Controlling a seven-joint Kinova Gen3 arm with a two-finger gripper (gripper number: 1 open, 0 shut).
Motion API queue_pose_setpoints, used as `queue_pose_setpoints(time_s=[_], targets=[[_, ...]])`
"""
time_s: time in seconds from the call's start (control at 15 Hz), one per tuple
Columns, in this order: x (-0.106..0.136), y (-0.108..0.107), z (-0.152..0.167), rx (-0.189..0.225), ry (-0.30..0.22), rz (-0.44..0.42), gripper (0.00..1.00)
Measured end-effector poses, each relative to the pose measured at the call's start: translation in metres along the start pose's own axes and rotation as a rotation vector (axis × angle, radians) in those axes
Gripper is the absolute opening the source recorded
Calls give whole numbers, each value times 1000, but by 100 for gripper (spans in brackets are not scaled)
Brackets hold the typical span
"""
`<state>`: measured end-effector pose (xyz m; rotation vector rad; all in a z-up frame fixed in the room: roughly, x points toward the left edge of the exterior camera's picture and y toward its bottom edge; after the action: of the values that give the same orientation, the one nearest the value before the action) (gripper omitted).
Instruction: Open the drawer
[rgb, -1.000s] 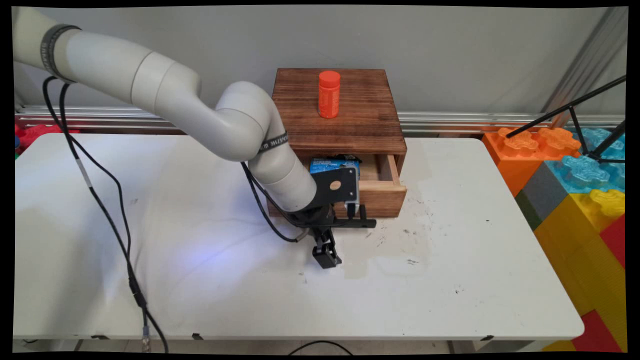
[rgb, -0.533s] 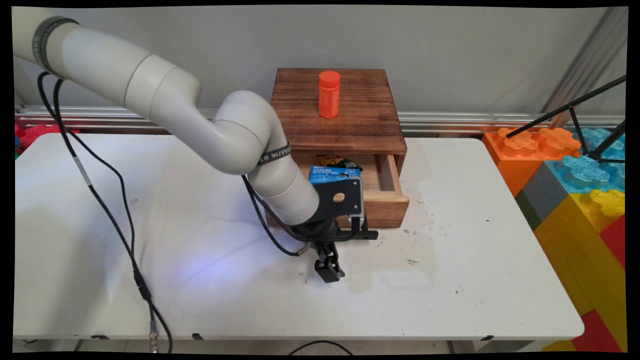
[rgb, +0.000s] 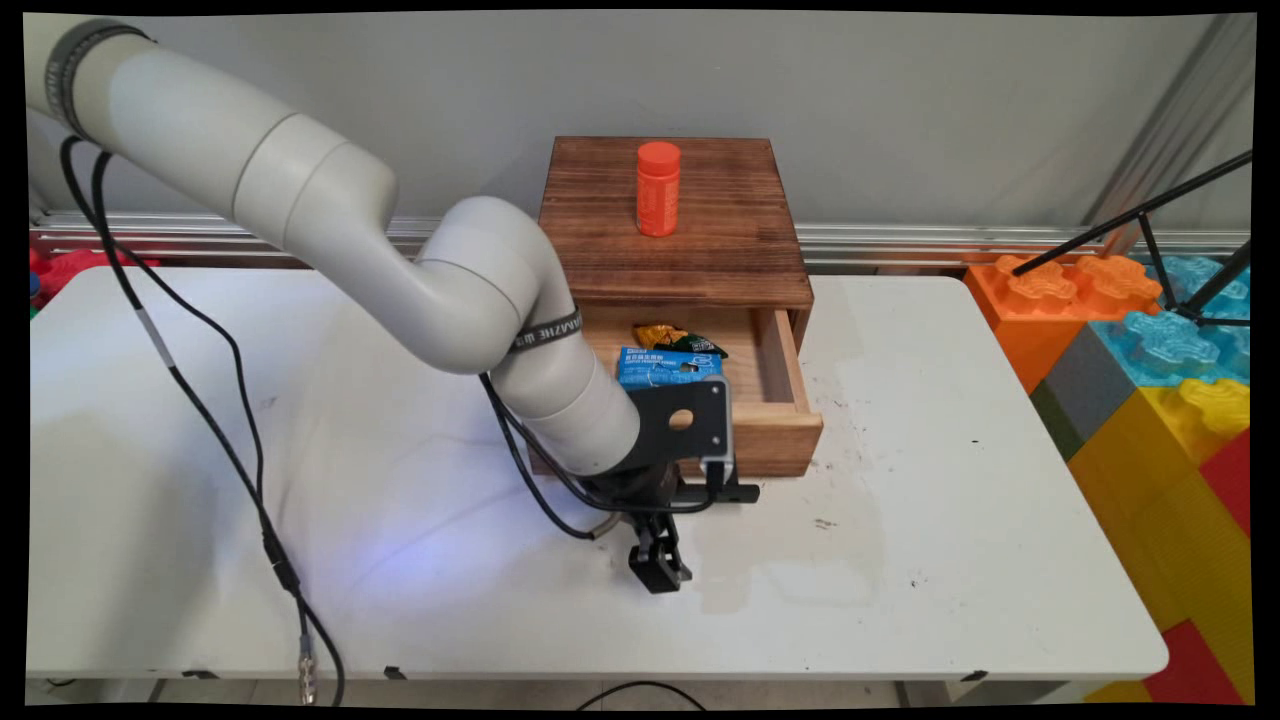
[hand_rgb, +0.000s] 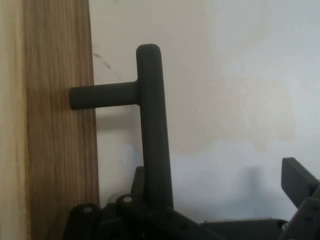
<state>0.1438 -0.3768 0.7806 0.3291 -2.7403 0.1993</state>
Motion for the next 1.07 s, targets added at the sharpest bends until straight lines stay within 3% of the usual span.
queue_pose_setpoints(time_s=[1.07], targets=[[6, 51, -10, -36, 9, -32, 100]])
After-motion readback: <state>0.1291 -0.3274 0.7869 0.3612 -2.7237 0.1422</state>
